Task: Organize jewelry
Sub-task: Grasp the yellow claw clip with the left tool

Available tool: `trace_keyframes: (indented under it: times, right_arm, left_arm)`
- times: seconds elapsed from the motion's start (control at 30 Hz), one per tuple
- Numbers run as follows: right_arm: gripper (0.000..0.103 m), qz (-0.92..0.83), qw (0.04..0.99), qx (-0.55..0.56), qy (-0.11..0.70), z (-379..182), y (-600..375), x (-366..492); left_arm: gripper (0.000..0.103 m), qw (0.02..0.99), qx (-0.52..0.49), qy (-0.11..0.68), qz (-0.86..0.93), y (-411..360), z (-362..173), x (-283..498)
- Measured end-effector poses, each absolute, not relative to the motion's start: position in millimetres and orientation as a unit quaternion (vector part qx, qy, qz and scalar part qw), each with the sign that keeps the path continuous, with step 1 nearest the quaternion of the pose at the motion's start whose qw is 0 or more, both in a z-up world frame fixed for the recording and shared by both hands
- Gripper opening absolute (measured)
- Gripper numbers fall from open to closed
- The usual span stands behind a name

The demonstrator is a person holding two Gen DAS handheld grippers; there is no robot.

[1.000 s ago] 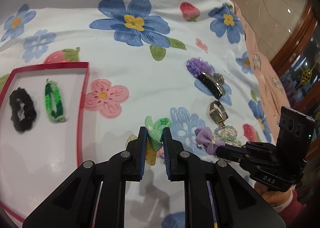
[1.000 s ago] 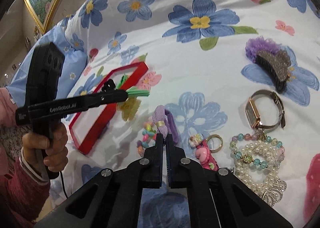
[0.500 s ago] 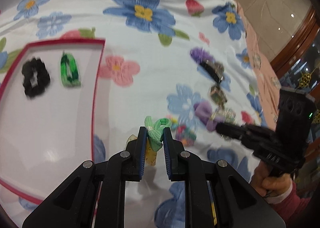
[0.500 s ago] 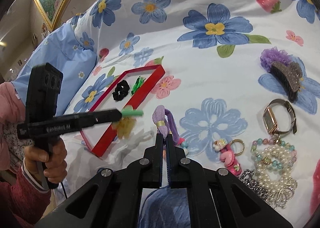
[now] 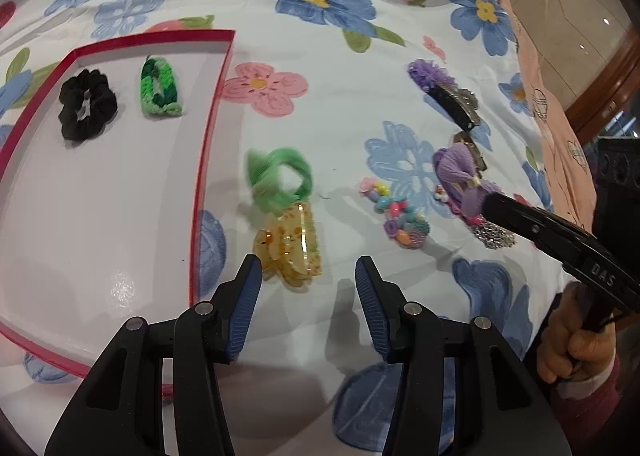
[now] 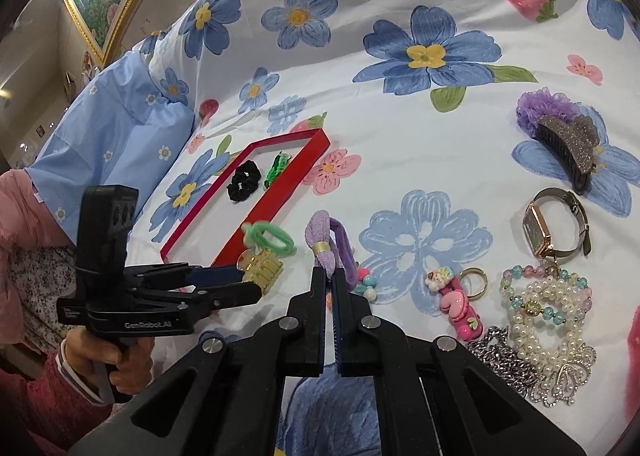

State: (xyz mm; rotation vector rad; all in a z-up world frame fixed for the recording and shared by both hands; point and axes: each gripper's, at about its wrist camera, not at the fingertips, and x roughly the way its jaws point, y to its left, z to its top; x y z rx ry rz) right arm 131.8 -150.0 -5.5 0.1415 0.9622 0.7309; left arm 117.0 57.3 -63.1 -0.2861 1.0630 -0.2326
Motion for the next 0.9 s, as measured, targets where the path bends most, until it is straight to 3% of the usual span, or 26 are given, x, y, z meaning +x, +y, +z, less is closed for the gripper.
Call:
trace_keyframes:
  times: [0.23,0.27,0.3,0.9]
  right_arm:
    - [0.002,0.344,0.819,0.067,0.454,-7.0,-148.5,131.0]
    - [0.002,0.344,0.819,0.066,0.454,-7.0,-147.4,130.3]
    - [0.002,0.344,0.819,0.067,0.455,-7.5,-146.6,130.4]
    - [0.002,0.373,0.809,0.063,0.449,1.8,-104.5,130.4]
  left_arm:
    - [0.045,0.850,-0.146,0.495,-0.103,61.9,-61.9,124.9]
    - [0.030,0.850,-0.146,0.496,-0.104,61.6,-63.9,127.0]
    - [0.026,0.848,-0.145,0.500,-0.104,60.8,-66.5,129.0]
    - [0.026,0.880,-0.158,0.441,-0.078,103.4,-21.6,93.7]
